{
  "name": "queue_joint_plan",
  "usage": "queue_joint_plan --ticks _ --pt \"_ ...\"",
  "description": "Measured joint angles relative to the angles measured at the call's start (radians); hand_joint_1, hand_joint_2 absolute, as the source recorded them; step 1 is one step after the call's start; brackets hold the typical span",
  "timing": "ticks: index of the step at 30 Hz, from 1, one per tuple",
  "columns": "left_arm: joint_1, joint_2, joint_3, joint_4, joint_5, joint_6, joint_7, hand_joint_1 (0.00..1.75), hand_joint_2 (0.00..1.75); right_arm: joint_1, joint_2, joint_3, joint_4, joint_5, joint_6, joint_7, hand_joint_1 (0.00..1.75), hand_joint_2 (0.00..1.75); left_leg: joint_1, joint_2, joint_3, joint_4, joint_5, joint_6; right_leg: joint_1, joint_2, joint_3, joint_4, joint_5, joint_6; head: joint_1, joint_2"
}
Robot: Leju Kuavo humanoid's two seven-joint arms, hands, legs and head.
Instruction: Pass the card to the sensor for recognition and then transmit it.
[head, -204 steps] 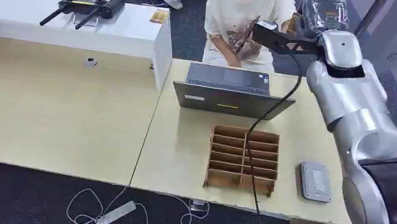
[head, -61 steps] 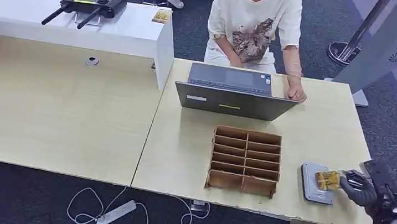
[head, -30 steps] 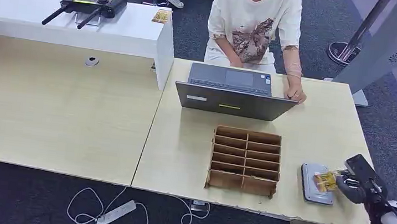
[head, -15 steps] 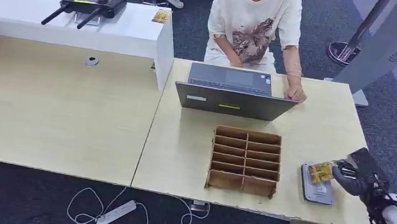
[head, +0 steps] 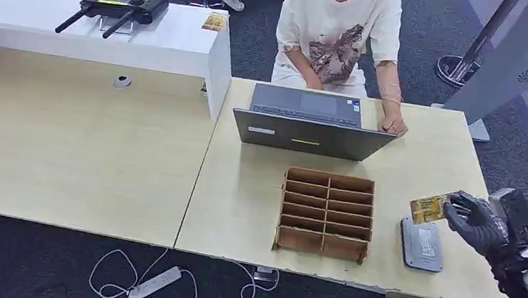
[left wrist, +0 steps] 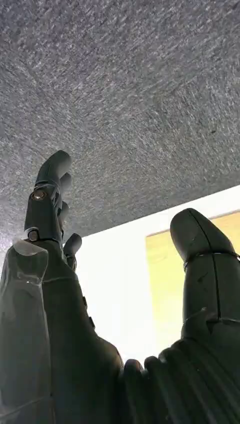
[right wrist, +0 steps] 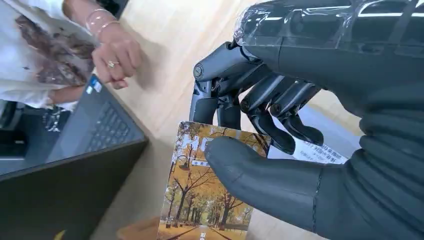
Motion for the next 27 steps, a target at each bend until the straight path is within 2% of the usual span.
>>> queue_joint_plan --ticks 7,13,17,20,27 --pt "0.0 0.005 0.0 0.0 0.0 0.004 -0.008 0.0 1.75 -0.003 -0.018 0.009 -0.092 -0.034 -0.016 -0.001 1.75 1.75 0.0 0.0 0.0 0.0 0.0 0.0 0.0 0.0 0.0 0.0 0.0 0.0 0.0 0.0" --pt "0.0 0.003 0.0 0.0 0.0 0.007 -0.003 0.0 1.75 -0.026 -0.011 0.048 -0.172 0.075 -0.139 -0.023 1.75 1.75 0.0 0.0 -0.001 0.0 0.0 0.0 0.0 0.0 0.0 0.001 0.0 0.0 0.0 0.0" --pt "0.0 -0.002 0.0 0.0 0.0 0.015 -0.002 0.0 1.75 -0.027 0.016 0.074 -0.251 0.178 -0.257 -0.029 1.75 1.75 0.0 0.0 0.0 0.0 0.0 0.0 0.0 0.0 0.0 0.001 0.0 0.0 0.0 0.0" --pt "0.001 -0.006 0.0 0.0 0.0 0.018 0.0 0.0 1.75 -0.027 0.039 0.087 -0.298 0.241 -0.31 -0.032 1.75 1.75 0.0 0.0 -0.001 0.0 0.0 0.0 0.0 0.0 0.0 0.001 0.0 0.0 0.0 0.0" --pt "0.002 -0.011 0.0 0.0 0.0 0.021 0.0 0.0 1.75 -0.046 0.076 0.104 -0.368 0.294 -0.345 -0.027 1.75 1.75 0.0 0.0 -0.001 0.0 0.0 0.0 0.0 -0.001 0.0 0.001 0.0 0.0 0.0 0.0"
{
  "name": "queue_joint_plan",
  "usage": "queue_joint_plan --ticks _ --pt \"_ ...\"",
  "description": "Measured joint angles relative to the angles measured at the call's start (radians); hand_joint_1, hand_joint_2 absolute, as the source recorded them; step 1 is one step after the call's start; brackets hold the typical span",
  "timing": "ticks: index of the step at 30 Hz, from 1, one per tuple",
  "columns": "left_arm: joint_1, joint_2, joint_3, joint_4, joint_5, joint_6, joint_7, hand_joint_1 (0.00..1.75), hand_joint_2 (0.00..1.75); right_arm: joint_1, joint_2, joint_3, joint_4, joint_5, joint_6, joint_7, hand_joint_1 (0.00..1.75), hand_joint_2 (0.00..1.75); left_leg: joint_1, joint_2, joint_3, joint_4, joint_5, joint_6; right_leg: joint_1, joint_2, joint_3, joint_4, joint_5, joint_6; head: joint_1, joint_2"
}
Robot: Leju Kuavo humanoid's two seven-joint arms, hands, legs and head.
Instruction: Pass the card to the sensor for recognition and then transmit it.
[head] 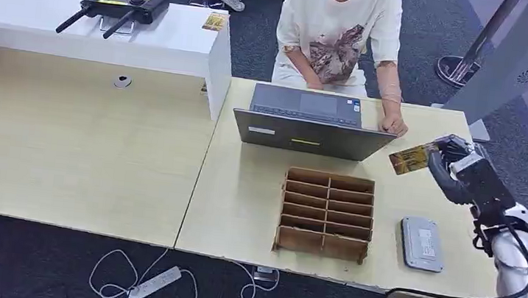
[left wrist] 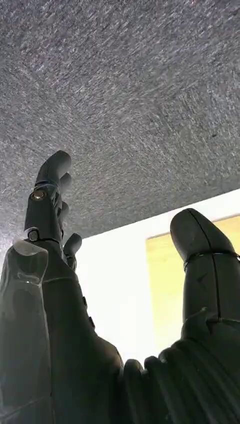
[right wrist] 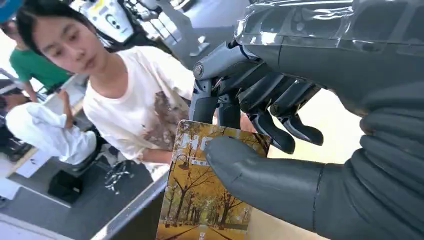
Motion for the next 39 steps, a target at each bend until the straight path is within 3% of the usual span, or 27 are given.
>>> queue_joint_plan --ticks 16,25,30,39 --pt "0.003 0.0 0.0 0.0 0.0 0.0 0.0 0.0 1.75 -0.018 0.021 0.011 -0.024 0.044 -0.024 -0.003 1.75 1.75 0.0 0.0 0.0 0.0 0.0 0.0 0.0 0.0 0.0 0.0 0.0 0.0 0.0 0.0" --pt "0.004 0.0 0.0 0.0 -0.001 0.0 -0.006 0.0 1.75 -0.156 0.034 0.043 -0.033 0.14 -0.074 0.028 1.75 1.75 0.0 0.0 0.0 0.0 0.001 0.0 0.0 0.0 0.0 0.0 0.0 0.0 0.0 0.0" --pt "0.003 0.0 -0.013 0.0 -0.001 -0.001 -0.006 0.0 1.75 -0.321 0.073 0.136 0.055 0.478 -0.314 0.146 1.75 1.75 0.0 0.002 0.0 0.0 0.001 -0.001 0.0 0.003 -0.001 0.002 0.001 -0.001 -0.001 0.0" --pt "0.001 0.0 -0.021 0.0 -0.001 -0.011 0.005 0.0 1.75 -0.507 0.2 0.235 0.268 0.688 -0.412 0.216 1.75 1.75 0.0 0.002 0.0 0.0 0.002 -0.002 0.0 0.003 -0.001 0.002 0.001 -0.001 0.0 0.0"
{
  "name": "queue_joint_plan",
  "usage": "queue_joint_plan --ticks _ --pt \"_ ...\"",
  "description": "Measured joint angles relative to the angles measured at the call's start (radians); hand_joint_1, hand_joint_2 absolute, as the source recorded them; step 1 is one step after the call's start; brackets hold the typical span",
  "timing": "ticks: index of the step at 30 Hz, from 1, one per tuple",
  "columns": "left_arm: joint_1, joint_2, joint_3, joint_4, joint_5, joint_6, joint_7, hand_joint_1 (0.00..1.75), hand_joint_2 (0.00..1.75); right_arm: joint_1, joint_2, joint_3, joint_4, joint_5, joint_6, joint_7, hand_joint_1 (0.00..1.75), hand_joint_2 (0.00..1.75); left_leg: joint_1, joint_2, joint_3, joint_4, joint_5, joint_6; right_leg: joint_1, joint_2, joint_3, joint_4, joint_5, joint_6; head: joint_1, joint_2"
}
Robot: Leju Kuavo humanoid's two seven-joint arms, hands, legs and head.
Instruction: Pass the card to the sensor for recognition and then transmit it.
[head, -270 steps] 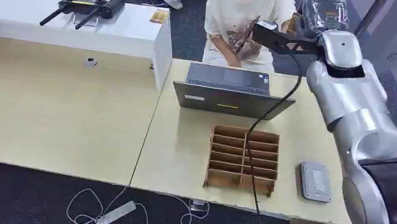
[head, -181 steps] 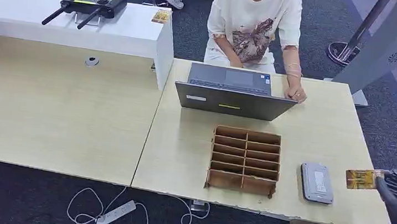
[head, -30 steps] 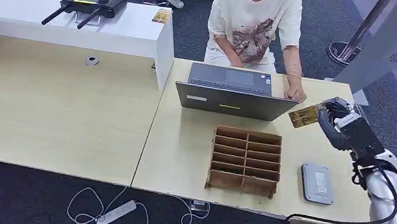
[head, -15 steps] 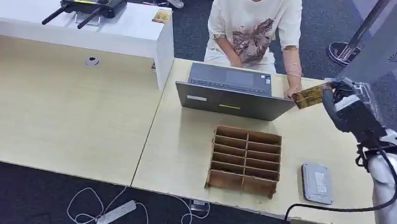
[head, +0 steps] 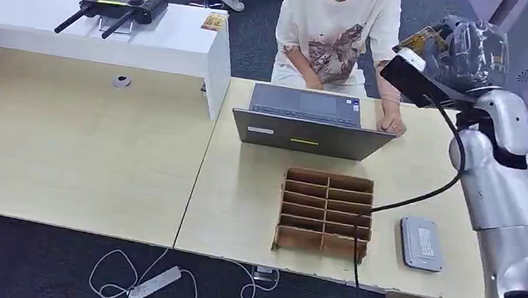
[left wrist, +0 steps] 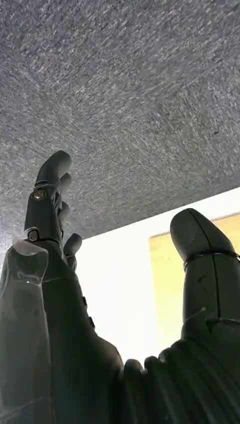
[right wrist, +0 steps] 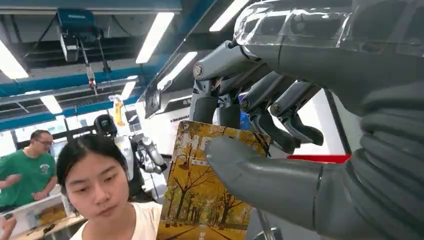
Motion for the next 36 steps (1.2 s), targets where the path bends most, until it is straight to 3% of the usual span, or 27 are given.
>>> queue_joint_plan --ticks 8,19,26,32,36 --pt "-0.001 0.001 0.0 0.0 0.0 -0.006 0.007 0.0 1.75 -0.132 0.099 0.057 0.206 0.118 0.011 0.035 1.75 1.75 0.0 0.0 -0.001 0.0 0.0 -0.001 0.0 0.0 -0.001 0.0 0.001 0.0 0.0 0.0" --pt "0.0 0.004 -0.001 0.0 0.0 -0.006 0.007 0.0 1.75 -0.295 0.228 0.143 0.499 0.223 0.133 0.138 1.75 1.75 0.0 0.0 -0.001 0.0 0.001 -0.001 0.0 0.0 -0.001 0.0 0.001 -0.001 0.0 0.0" --pt "0.001 0.006 -0.001 0.0 0.0 -0.006 0.0 0.0 1.75 -0.335 0.259 0.195 0.578 0.274 0.201 0.132 1.75 1.75 0.0 0.0 -0.001 0.0 0.001 -0.001 0.0 0.0 -0.001 0.0 0.001 -0.001 0.0 0.0" --pt "0.002 0.007 -0.002 0.0 0.0 -0.005 -0.004 0.0 1.75 -0.351 0.271 0.195 0.605 0.257 0.194 0.13 1.75 1.75 0.0 0.0 0.0 0.0 0.001 -0.001 0.0 0.0 -0.001 0.0 0.001 -0.001 0.0 0.0" --pt "0.001 0.009 -0.005 0.0 0.0 -0.005 -0.008 0.0 1.75 -0.353 0.271 0.195 0.615 0.254 0.153 0.134 1.75 1.75 0.0 0.0 0.0 0.0 0.001 -0.001 0.0 0.0 -0.001 0.0 0.001 -0.001 0.0 0.0"
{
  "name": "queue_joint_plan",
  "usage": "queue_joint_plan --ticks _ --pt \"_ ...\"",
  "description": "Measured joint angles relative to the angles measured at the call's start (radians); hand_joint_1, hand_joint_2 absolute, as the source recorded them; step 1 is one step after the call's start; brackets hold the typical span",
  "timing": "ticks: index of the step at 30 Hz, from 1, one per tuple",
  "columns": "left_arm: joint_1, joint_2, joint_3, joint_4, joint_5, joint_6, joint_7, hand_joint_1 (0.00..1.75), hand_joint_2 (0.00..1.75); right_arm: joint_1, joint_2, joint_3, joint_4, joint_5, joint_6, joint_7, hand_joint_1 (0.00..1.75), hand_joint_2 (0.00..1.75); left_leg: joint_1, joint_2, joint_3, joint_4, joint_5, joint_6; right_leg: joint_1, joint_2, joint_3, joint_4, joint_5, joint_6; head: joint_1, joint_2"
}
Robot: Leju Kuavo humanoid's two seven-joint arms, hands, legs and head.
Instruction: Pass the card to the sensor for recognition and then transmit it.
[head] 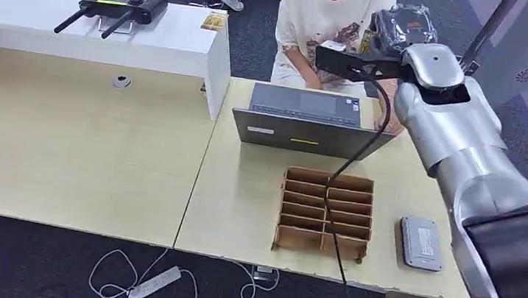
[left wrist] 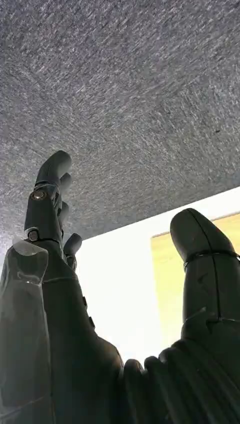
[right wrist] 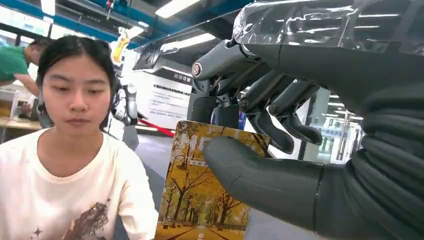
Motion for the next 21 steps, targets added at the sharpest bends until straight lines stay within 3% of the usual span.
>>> queue_joint_plan --ticks 6,21 --pt "0.0 0.001 -0.016 0.0 0.0 -0.002 0.0 0.0 1.75 0.0 0.0 -0.015 0.016 -0.052 -0.013 0.0 1.75 1.75 0.0 0.0 0.0 0.0 0.0 0.0 0.0 0.0 0.0 0.0 0.0 0.0 0.0 0.0" --pt "0.0 0.003 -0.049 0.0 0.0 -0.005 0.005 0.0 1.75 0.001 -0.011 -0.04 0.035 -0.036 -0.012 -0.004 1.75 1.75 0.0 0.0 0.0 0.0 0.0 0.0 0.0 0.001 0.0 0.0 0.0 0.0 0.0 0.0"
